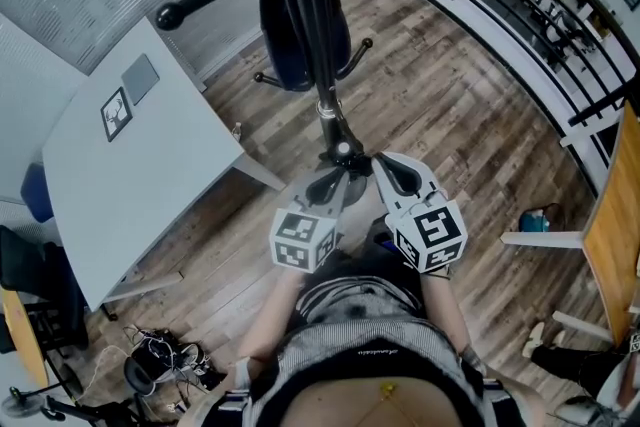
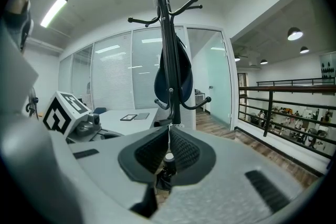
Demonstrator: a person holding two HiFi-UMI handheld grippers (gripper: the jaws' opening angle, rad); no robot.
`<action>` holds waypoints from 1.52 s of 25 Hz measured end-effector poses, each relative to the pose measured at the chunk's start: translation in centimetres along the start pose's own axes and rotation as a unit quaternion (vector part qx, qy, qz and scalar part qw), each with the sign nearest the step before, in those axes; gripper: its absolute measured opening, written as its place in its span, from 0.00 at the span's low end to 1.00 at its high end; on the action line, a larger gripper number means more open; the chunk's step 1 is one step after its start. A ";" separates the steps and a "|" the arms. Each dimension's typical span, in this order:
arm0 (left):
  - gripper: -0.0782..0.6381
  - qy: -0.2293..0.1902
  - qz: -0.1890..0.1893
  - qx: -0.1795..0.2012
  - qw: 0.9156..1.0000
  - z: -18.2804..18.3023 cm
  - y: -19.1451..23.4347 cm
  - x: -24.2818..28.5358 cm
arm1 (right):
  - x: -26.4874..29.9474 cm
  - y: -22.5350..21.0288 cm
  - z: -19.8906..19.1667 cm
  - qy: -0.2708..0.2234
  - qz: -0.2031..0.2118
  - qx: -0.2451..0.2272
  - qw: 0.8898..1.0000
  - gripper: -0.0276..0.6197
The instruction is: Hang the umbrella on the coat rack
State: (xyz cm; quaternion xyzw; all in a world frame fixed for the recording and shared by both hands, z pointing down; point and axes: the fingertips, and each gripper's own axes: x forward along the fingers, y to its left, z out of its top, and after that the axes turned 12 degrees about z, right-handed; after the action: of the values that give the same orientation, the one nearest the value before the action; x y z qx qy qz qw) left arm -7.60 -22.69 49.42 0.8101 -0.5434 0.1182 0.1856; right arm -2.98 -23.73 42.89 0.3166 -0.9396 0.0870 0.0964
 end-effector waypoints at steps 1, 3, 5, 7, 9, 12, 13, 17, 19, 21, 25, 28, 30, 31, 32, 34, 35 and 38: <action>0.14 0.001 -0.003 -0.001 1.000 0.0 -0.1 -0.2 | 0.0 0.1 0.0 0.000 0.001 0.000 1.000 0.06; 0.14 0.001 -0.009 -0.002 1.000 0.1 -0.4 -0.3 | 0.1 0.3 0.1 -0.002 0.005 0.000 1.000 0.06; 0.13 0.000 -0.012 0.000 1.000 0.4 -0.7 -0.5 | 0.2 0.5 0.2 -0.004 0.009 -0.001 1.000 0.06; 0.13 -0.005 -0.012 0.000 1.000 0.7 -0.9 -0.8 | 0.1 0.7 0.2 -0.004 0.014 -0.002 1.000 0.06; 0.13 -0.012 -0.012 -0.004 1.000 1.2 -1.1 -1.2 | 0.1 1.1 0.3 -0.006 0.019 -0.003 1.000 0.06; 0.13 -0.023 -0.009 -0.006 1.000 2.0 -1.1 -1.8 | 0.1 1.6 0.7 -0.013 0.026 -0.001 1.000 0.06; 0.13 -0.027 -0.009 -0.007 1.000 2.3 -1.1 -1.9 | 0.2 1.7 0.8 -0.015 0.029 -0.001 0.999 0.06; 0.13 -0.039 -0.009 -0.008 0.999 3.4 -1.1 -2.4 | 0.2 2.2 1.2 -0.025 0.038 0.000 0.999 0.06; 0.13 -0.047 -0.010 -0.008 0.999 4.0 -1.1 -2.8 | 0.2 2.4 1.7 -0.029 0.041 -0.002 0.999 0.06; 0.13 -0.054 -0.013 -0.009 0.998 4.7 -1.1 -3.1 | 0.2 2.7 2.1 -0.032 0.045 -0.005 0.998 0.06; 0.13 -0.068 -0.014 -0.003 0.998 6.0 -1.3 -3.8 | 0.2 3.3 2.8 -0.039 0.052 -0.008 0.998 0.06; 0.13 -0.077 -0.015 0.001 0.997 6.9 -1.4 -4.2 | 0.3 3.5 3.4 -0.045 0.056 -0.010 0.997 0.05; 0.13 -0.085 -0.018 0.002 0.996 7.6 -1.5 -4.6 | 0.3 3.7 3.7 -0.046 0.059 -0.012 0.997 0.05; 0.13 -0.089 -0.019 0.002 0.996 7.9 -1.6 -4.8 | 0.3 3.9 3.8 -0.047 0.060 -0.014 0.997 0.05; 0.13 -0.093 -0.020 0.003 0.995 8.2 -1.7 -5.0 | 0.3 4.0 4.0 -0.048 0.061 -0.016 0.997 0.05; 0.13 -0.102 -0.021 0.006 0.995 8.8 -1.8 -5.4 | 0.2 4.1 4.4 -0.052 0.062 -0.020 0.997 0.05; 0.13 -0.106 -0.022 0.007 0.994 9.2 -1.9 -5.6 | 0.2 4.2 4.7 -0.055 0.063 -0.021 0.996 0.05; 0.13 -0.118 -0.020 0.011 0.993 10.2 -1.9 -6.1 | 0.0 4.4 5.4 -0.063 0.065 -0.025 0.996 0.05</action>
State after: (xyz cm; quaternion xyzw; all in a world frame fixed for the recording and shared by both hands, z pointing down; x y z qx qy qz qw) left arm -8.25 -21.26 37.47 0.8313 -0.5435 0.0236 0.1140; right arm -6.39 -21.50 37.20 0.2574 -0.9643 0.0492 0.0387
